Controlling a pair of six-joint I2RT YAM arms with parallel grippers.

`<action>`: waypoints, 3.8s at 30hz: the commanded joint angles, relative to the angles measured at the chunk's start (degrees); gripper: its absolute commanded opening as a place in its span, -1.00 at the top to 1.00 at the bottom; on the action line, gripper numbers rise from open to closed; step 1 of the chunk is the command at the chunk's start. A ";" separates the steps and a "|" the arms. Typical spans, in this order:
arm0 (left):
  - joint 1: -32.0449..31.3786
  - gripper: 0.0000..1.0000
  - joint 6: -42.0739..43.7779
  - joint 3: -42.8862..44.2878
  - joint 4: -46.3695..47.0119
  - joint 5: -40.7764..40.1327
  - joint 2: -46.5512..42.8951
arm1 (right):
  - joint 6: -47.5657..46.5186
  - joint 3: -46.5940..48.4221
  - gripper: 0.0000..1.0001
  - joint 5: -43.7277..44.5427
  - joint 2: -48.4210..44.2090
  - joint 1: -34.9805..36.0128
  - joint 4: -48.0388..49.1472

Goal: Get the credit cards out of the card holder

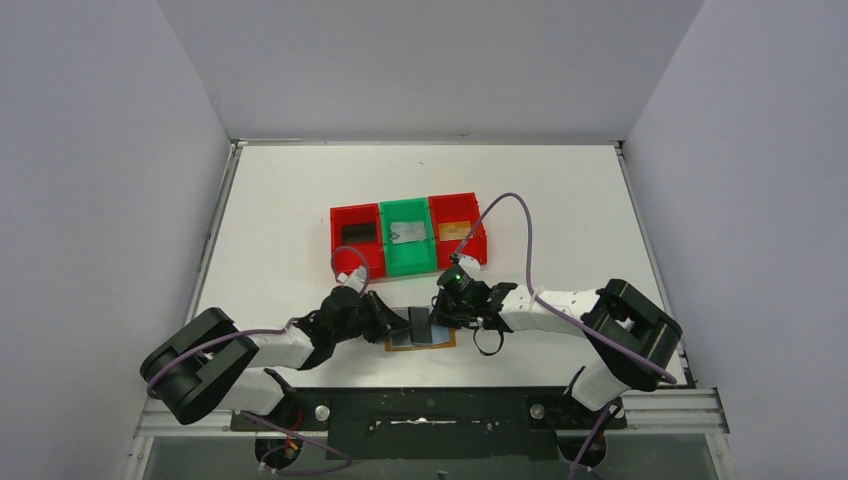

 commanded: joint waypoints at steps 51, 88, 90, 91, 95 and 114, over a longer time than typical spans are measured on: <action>3.26 0.62 5.97 1.19 -2.89 4.88 -6.32 | -3.72 5.41 0.68 4.60 5.64 4.35 -7.85; 4.70 1.00 11.76 10.23 -48.61 -15.56 -37.43 | -10.10 18.29 0.61 -3.75 7.97 6.27 -4.01; 4.83 1.00 11.75 10.07 -48.98 -15.36 -38.27 | -9.29 18.09 0.61 -2.33 8.88 6.58 -5.84; 4.78 1.00 11.75 9.97 -48.94 -15.03 -38.48 | -8.92 17.85 0.61 -1.31 9.14 6.55 -7.20; 4.88 1.00 11.98 9.55 -47.83 -13.36 -38.10 | -7.23 15.59 0.62 4.37 7.09 6.51 -12.62; 5.09 1.00 14.56 8.26 -38.30 -7.02 -40.79 | -12.34 12.33 0.21 -1.73 -6.78 1.22 -1.78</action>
